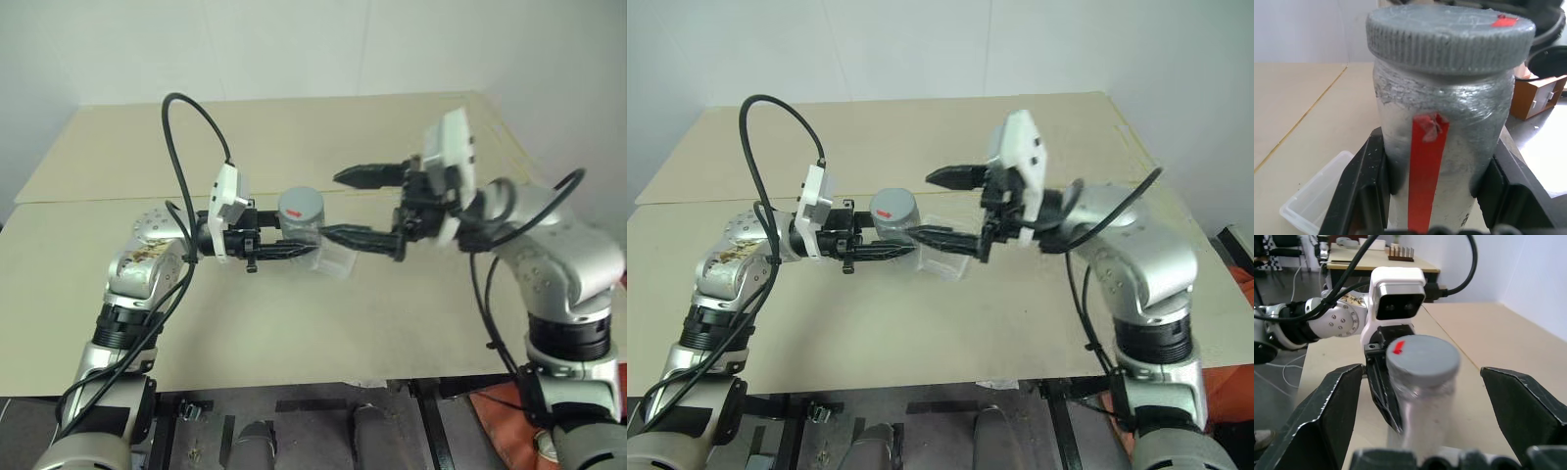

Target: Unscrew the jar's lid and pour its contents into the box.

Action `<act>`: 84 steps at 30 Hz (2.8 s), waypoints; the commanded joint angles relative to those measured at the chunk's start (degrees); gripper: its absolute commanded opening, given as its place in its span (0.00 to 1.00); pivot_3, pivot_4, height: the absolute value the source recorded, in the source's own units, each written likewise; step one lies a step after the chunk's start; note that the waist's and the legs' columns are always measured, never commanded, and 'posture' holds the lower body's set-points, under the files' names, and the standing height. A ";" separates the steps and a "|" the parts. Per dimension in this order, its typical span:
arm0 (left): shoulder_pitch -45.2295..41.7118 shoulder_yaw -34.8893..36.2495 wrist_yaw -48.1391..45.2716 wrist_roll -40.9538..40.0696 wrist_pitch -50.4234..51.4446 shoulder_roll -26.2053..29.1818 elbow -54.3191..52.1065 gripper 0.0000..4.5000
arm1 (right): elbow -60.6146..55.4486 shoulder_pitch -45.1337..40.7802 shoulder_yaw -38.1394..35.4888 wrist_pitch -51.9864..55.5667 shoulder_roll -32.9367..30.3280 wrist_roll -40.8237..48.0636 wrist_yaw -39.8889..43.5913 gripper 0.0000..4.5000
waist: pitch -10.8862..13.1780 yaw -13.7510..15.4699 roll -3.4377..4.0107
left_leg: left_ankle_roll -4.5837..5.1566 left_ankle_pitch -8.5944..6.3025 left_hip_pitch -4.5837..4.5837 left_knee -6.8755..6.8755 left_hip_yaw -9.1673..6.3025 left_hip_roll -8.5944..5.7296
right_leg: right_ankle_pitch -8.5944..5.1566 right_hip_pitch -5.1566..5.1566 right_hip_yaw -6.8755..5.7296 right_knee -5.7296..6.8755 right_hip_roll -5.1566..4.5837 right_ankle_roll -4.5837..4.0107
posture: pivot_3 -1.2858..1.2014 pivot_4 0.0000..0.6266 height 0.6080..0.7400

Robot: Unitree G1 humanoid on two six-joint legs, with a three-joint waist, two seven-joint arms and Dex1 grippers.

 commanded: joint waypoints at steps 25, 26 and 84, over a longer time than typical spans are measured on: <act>-3.29 0.07 -4.17 -1.82 0.89 0.78 -0.70 0.43 | 4.70 -2.00 -0.35 -1.39 2.73 -1.98 -7.00 0.99 | 0.00 -0.17 0.01 | 0.00 0.00 0.00 -0.01 -0.01 0.00 | 0.00 0.00 0.00 0.00 0.00 0.00 | 0.52 0.24 1.00; -3.38 -0.02 -4.29 -1.74 0.77 0.99 -0.60 0.43 | 4.79 -1.68 -0.81 -1.64 2.09 -1.99 -6.83 0.99 | 0.00 -0.18 0.01 | 0.00 0.00 0.01 -0.01 -0.01 0.00 | 0.00 0.00 0.00 0.00 0.01 0.00 | 0.52 0.24 1.00; -3.53 0.98 -4.66 -1.56 0.06 -0.15 1.49 0.43 | 7.81 -7.00 3.97 -4.75 6.72 -4.72 -7.39 0.99 | 0.00 1.04 0.01 | 0.00 0.00 -0.01 -0.01 0.00 0.00 | 0.00 -0.02 -0.01 -0.03 0.01 -0.01 | 0.52 0.24 1.00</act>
